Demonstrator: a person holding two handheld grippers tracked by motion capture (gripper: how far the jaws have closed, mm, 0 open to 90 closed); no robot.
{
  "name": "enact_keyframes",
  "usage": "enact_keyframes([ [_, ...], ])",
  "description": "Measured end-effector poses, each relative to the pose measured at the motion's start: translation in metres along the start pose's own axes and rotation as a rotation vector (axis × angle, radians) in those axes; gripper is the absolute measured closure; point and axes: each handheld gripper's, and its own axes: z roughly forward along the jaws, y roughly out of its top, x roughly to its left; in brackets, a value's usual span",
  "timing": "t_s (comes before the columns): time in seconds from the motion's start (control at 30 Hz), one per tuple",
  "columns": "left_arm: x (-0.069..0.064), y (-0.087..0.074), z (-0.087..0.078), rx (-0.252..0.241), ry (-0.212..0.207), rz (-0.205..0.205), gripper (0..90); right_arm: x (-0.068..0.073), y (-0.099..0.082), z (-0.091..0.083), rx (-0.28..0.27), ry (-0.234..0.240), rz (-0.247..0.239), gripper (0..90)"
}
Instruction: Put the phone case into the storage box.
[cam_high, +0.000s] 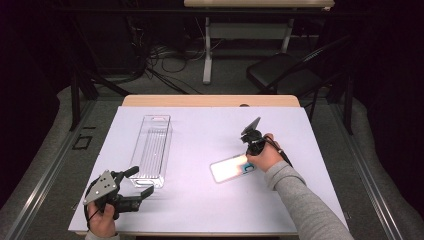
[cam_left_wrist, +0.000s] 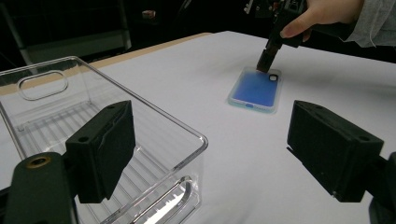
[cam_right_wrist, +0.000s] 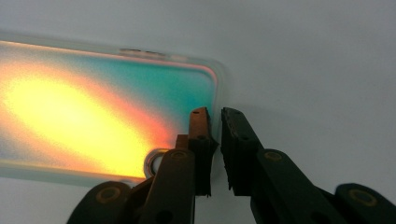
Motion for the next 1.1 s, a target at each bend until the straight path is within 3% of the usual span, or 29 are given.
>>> enact_keyframes([
  [0.1,0.0,0.0,0.0,0.0,0.0,0.0,15.5,0.0005,-0.0006,0.0019,-0.025,0.011,0.008,83.5],
  [0.6,-0.0001,-0.0001,0.0002,0.001,-0.001,0.0,15.5,0.0015,-0.0005,0.0028,-0.014,0.001,0.023,85.2],
  [0.67,0.0,-0.0001,0.0001,0.001,0.0,0.0,15.5,0.0025,0.0001,0.0014,0.007,-0.008,0.027,85.8],
  [0.77,0.0,-0.0002,0.0002,0.0,0.0,-0.001,15.5,0.0016,0.0005,0.0017,0.004,-0.011,0.011,86.2],
  [0.8,-0.0001,-0.0002,0.0003,0.001,0.0,-0.001,15.5,0.0021,0.0001,0.0032,-0.018,-0.006,0.016,86.8],
  [1.1,0.0,-0.0003,0.0007,0.001,0.001,-0.005,15.5,0.0037,0.001,0.0022,-0.001,-0.013,0.044,87.8],
])
